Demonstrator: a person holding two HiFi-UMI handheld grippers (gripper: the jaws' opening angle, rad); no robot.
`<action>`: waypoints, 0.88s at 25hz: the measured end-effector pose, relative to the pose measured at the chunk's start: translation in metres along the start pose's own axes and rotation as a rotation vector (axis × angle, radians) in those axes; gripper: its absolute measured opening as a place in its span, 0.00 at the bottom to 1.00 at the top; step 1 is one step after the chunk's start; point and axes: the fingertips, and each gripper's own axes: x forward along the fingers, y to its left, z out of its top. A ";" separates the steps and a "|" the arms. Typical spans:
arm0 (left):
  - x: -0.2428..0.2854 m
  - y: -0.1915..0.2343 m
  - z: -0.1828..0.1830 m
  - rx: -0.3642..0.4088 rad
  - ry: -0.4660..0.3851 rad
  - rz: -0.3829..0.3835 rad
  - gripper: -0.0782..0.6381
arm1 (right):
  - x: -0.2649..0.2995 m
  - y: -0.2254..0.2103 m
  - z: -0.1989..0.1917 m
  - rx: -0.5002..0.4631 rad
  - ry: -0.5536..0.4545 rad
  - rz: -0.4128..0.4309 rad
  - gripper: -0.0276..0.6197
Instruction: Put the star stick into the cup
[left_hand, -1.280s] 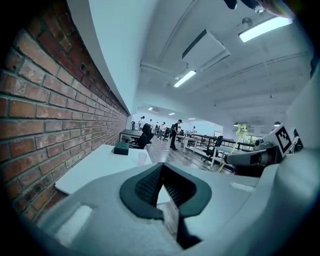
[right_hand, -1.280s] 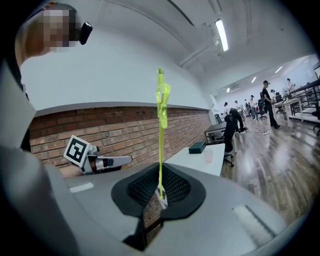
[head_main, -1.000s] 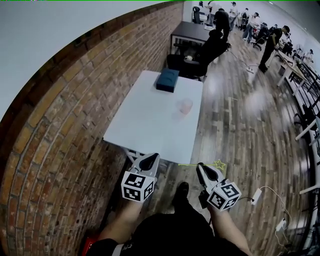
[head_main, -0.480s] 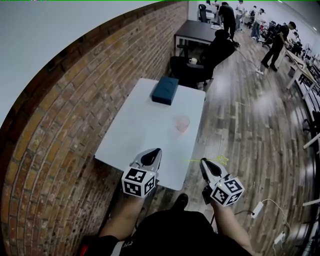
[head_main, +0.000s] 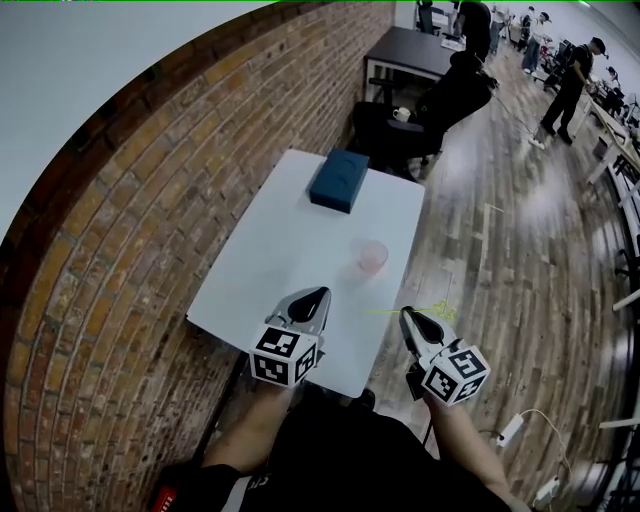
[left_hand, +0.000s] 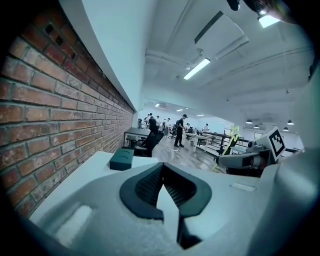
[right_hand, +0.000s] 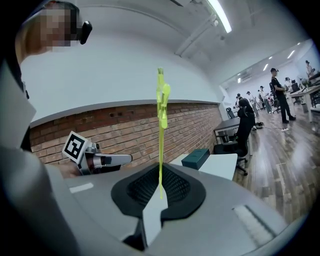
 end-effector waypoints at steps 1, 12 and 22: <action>0.002 0.005 0.001 -0.002 -0.002 -0.003 0.12 | 0.004 -0.001 -0.001 0.011 0.005 -0.009 0.07; 0.006 0.047 0.012 -0.006 -0.008 -0.085 0.12 | 0.055 0.028 0.000 0.026 0.028 -0.044 0.07; 0.017 0.056 -0.015 -0.030 0.046 -0.150 0.12 | 0.064 0.031 -0.017 0.058 0.058 -0.088 0.07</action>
